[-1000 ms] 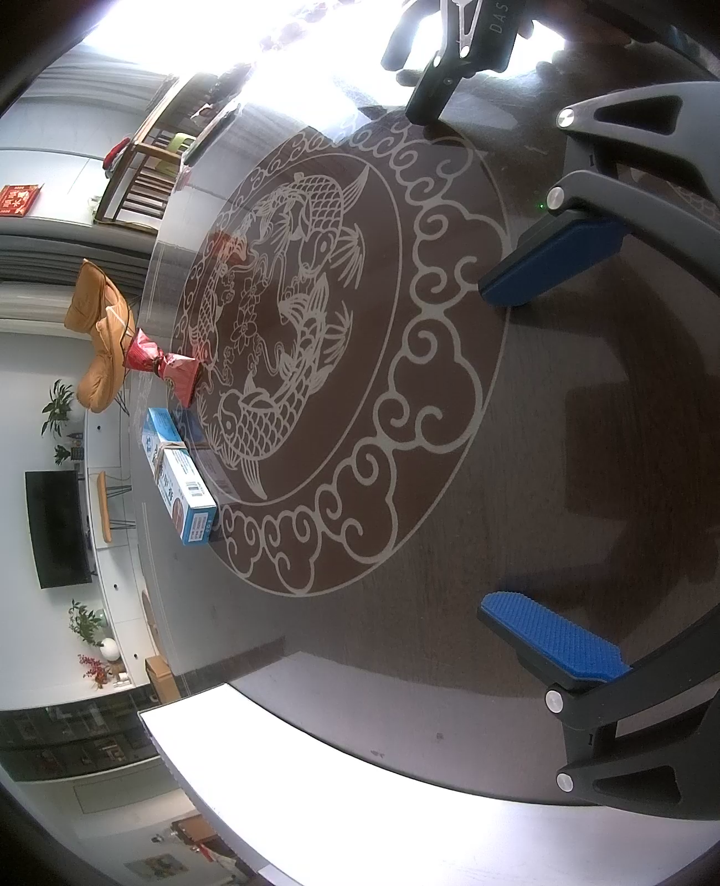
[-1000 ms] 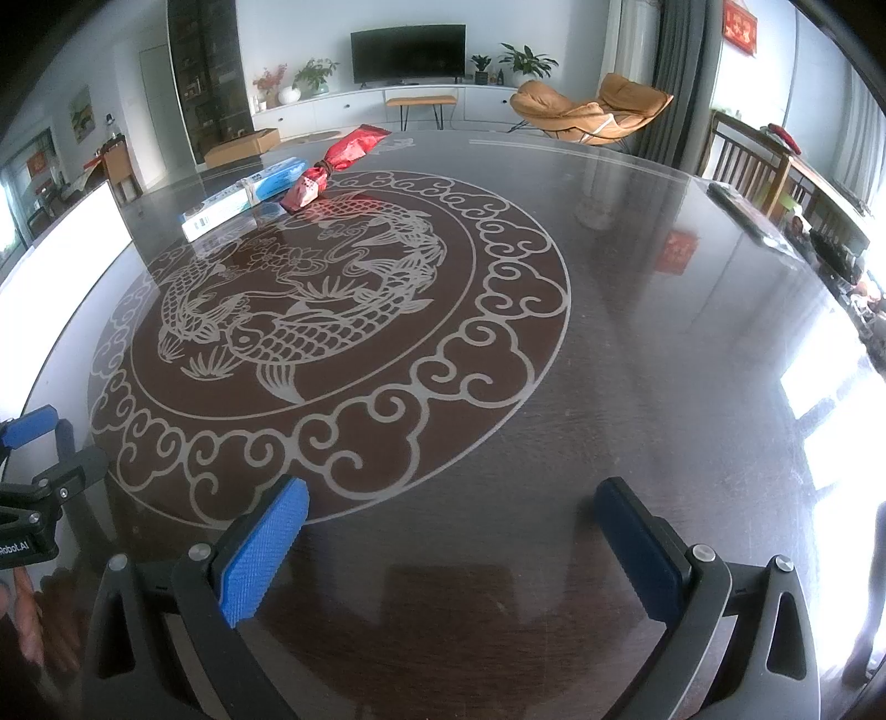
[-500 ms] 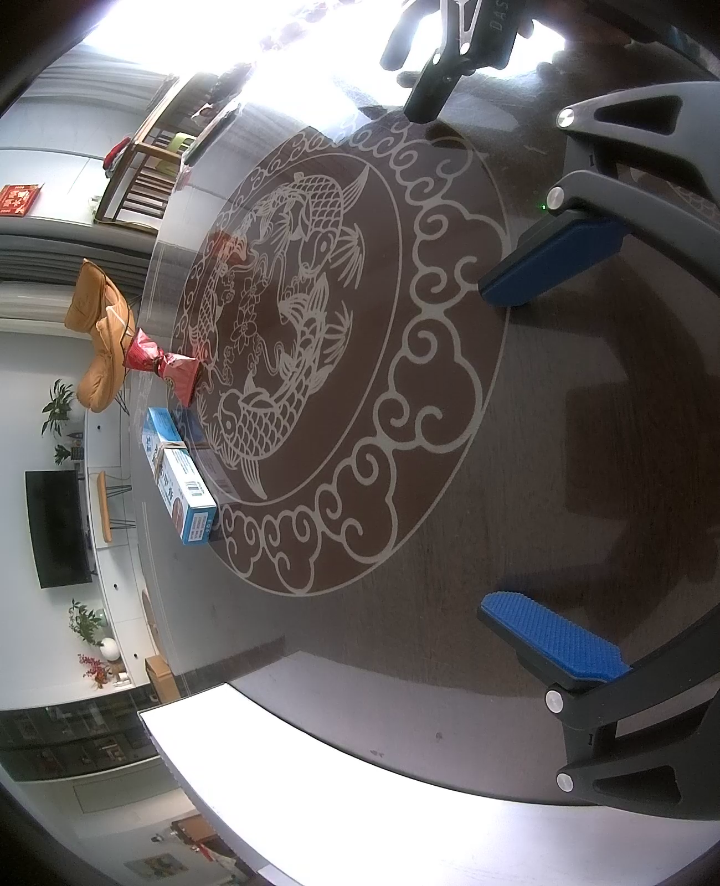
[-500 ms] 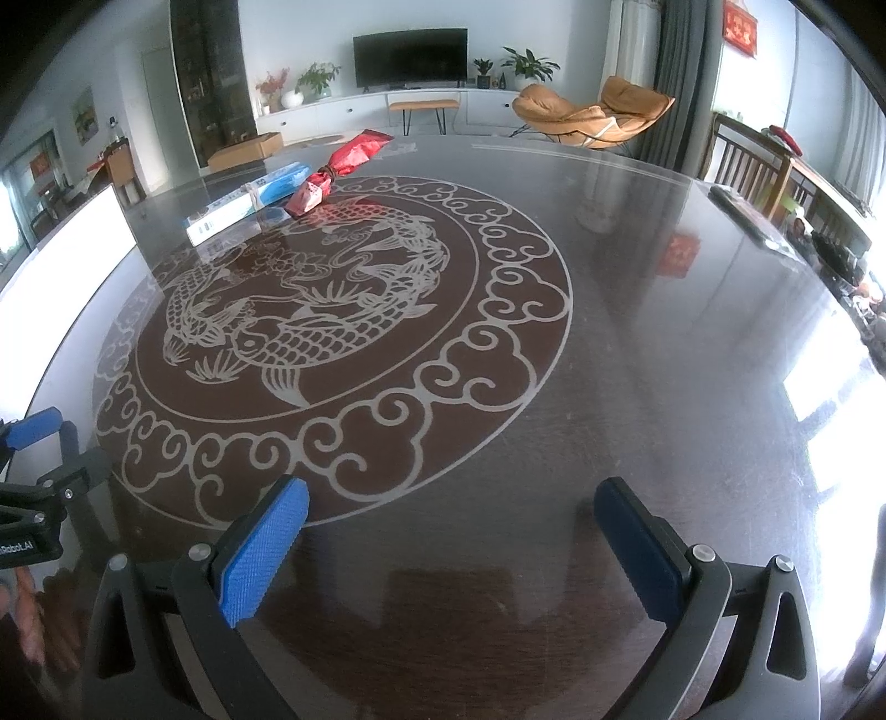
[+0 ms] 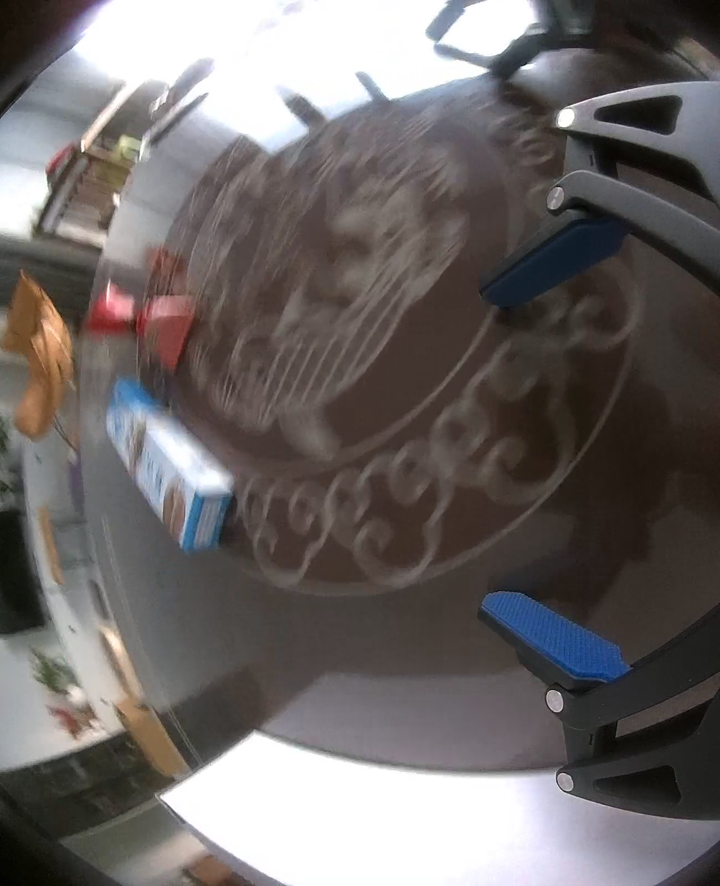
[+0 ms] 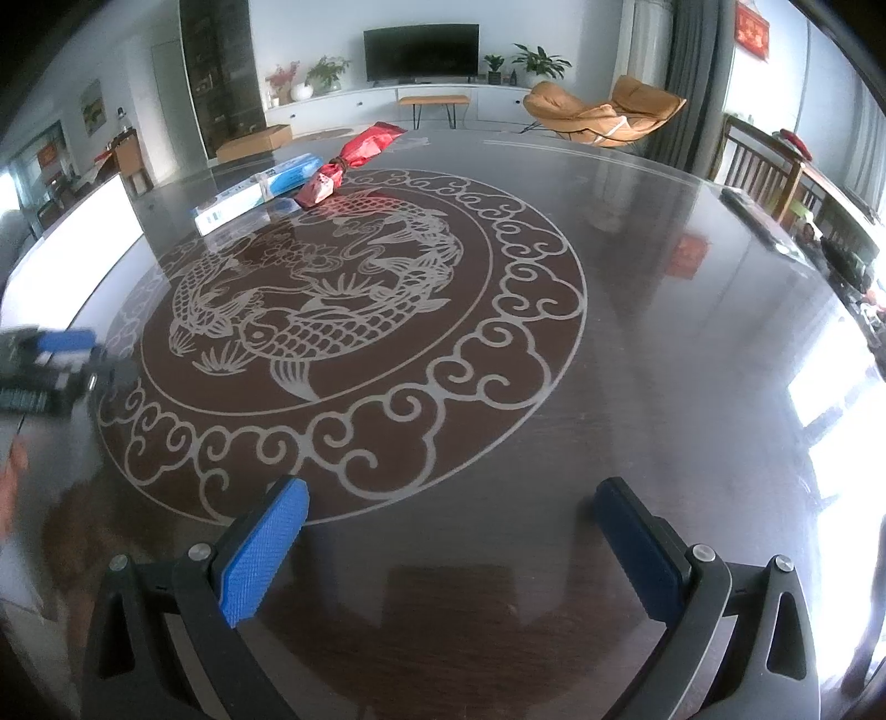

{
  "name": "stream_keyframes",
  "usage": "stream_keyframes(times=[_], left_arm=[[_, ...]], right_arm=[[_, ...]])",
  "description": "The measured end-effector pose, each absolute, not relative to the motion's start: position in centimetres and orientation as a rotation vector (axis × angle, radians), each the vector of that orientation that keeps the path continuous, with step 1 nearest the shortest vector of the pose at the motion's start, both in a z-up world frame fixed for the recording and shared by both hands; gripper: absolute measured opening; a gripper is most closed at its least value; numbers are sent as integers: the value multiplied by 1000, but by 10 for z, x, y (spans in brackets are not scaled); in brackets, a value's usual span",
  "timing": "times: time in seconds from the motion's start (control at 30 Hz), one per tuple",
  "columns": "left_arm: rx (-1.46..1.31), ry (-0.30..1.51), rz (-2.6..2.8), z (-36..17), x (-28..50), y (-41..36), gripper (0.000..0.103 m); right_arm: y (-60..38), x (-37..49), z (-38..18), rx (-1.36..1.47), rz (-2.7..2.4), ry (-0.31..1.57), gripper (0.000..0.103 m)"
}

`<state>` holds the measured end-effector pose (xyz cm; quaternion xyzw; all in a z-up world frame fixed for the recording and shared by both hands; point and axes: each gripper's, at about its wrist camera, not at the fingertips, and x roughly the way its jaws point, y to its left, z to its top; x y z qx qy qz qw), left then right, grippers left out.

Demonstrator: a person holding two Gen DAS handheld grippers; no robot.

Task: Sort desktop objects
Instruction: 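Reach the left tool to the blue-and-white cream box and grasp it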

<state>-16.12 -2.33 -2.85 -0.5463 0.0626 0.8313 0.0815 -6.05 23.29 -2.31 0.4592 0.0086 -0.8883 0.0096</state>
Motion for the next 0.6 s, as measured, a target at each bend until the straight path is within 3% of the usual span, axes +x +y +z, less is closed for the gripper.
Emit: stream_keyframes(times=[0.2, 0.43, 0.6], left_arm=[[-1484, -2, 2526, 6, -221, -44, 103], [-1458, 210, 2462, -3, -282, -8, 103], [-1523, 152, 2444, -23, -317, -2, 103]], right_arm=[[233, -60, -22, 1417, -2770, 19, 103], [233, -60, -21, 1403, -2766, 11, 103], [232, -59, -21, 1395, -2777, 20, 103]])
